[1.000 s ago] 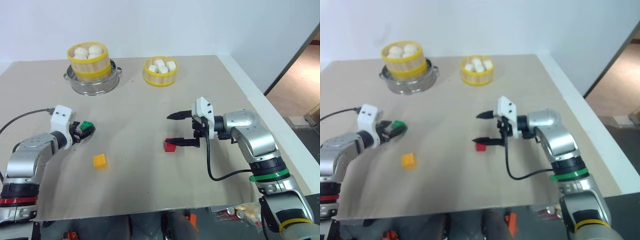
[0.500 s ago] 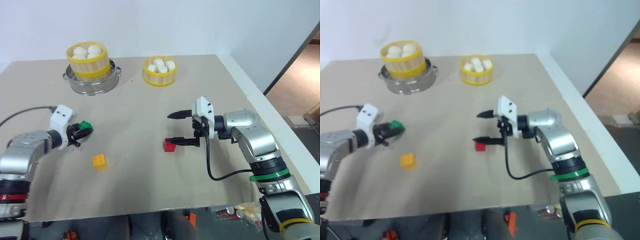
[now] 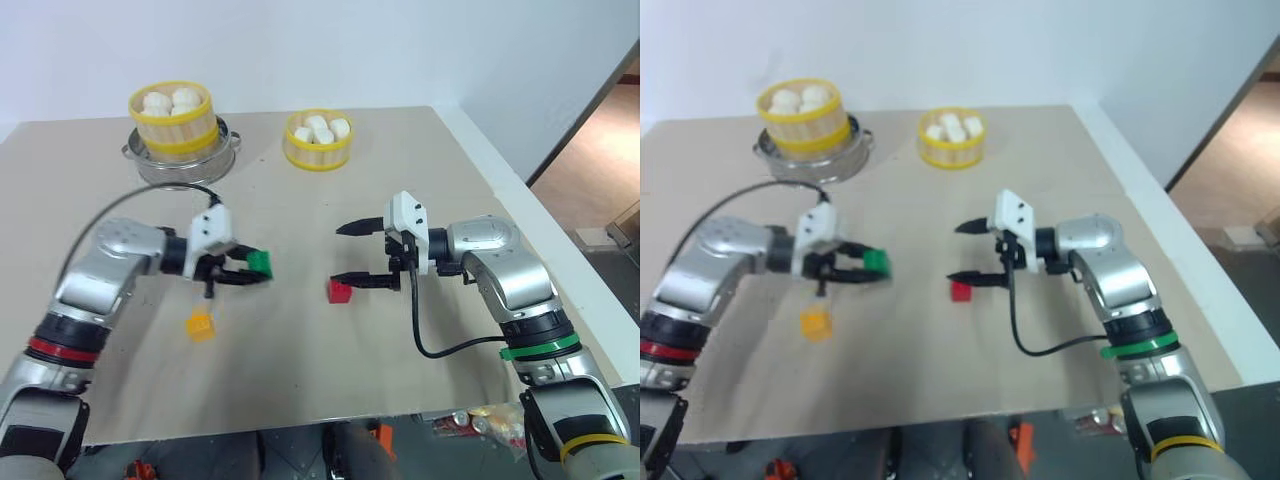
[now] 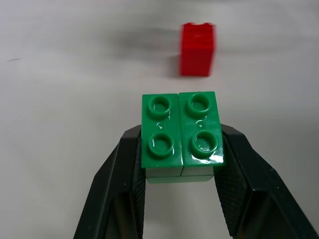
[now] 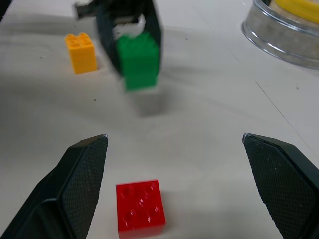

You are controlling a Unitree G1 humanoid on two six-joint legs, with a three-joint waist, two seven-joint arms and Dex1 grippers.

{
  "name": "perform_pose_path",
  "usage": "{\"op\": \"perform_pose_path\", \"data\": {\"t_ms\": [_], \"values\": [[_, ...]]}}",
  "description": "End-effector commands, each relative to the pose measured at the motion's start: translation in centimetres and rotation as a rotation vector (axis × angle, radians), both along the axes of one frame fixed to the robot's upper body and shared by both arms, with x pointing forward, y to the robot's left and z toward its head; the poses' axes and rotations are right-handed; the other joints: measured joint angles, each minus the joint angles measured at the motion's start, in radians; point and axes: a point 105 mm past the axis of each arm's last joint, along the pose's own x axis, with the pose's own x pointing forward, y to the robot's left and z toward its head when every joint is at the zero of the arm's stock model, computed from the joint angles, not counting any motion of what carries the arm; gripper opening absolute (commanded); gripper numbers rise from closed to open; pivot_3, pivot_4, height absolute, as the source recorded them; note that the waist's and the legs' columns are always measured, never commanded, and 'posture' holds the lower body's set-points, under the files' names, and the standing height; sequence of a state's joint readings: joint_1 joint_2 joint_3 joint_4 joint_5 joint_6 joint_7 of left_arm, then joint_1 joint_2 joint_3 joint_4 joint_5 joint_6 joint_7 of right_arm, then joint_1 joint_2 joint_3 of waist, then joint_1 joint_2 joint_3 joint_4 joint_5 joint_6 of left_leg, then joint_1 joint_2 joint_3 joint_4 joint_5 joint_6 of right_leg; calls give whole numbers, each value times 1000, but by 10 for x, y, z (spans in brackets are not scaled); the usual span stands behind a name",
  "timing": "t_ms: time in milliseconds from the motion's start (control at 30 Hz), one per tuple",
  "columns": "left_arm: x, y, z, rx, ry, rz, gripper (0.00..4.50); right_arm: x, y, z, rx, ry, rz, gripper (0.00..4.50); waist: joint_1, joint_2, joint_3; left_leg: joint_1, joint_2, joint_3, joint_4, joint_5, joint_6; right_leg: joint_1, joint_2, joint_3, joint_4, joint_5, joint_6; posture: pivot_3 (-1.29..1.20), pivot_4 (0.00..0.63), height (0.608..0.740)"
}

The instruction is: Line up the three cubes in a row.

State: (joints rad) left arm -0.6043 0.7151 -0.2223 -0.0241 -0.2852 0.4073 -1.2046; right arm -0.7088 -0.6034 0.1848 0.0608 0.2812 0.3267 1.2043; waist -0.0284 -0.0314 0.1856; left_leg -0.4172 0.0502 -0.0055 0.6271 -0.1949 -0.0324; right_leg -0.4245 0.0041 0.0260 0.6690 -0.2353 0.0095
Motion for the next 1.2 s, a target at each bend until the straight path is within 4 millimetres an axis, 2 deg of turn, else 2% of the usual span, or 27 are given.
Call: {"op": "perform_pose_path", "data": {"t_ms": [33, 200, 500, 800, 1200], "values": [[2, -5, 2, 26, -31, 50, 1308, -4, -9, 14, 22, -43, -22, 4500, 0, 0, 0, 0, 0, 0, 0, 0, 0, 0, 1, 0, 0, 0, 0, 0, 150, 740], [2, -11, -6, 44, -10, 44, 1308, -7, -17, 12, 11, -33, -45, 4500, 4, 0, 0, 0, 1, 0, 4, 0, 0, 0, 1, 0, 4, 0, -1, 0, 150, 740], [-2, -27, -17, 51, 4, -16, 1308, -11, -14, 12, 41, 8, -39, 4500, 4, 0, 0, 1, 0, 0, 9, 0, 0, 0, 2, 2, 10, 0, -1, 0, 150, 740], [2, -24, -26, 68, 45, 16, 1308, -11, -15, 11, 33, 4, -45, 4500, 4, 0, 0, 2, 0, 0, 9, 0, 0, 0, 3, 3, 11, 0, -1, 0, 150, 740], [1, -33, -32, 83, 55, -14, 1308, -11, -17, 11, 26, -1, -54, 4500, 4, 0, 0, 2, 0, 0, 9, 0, 0, 0, 3, 3, 11, 0, -1, 0, 150, 740]]}}
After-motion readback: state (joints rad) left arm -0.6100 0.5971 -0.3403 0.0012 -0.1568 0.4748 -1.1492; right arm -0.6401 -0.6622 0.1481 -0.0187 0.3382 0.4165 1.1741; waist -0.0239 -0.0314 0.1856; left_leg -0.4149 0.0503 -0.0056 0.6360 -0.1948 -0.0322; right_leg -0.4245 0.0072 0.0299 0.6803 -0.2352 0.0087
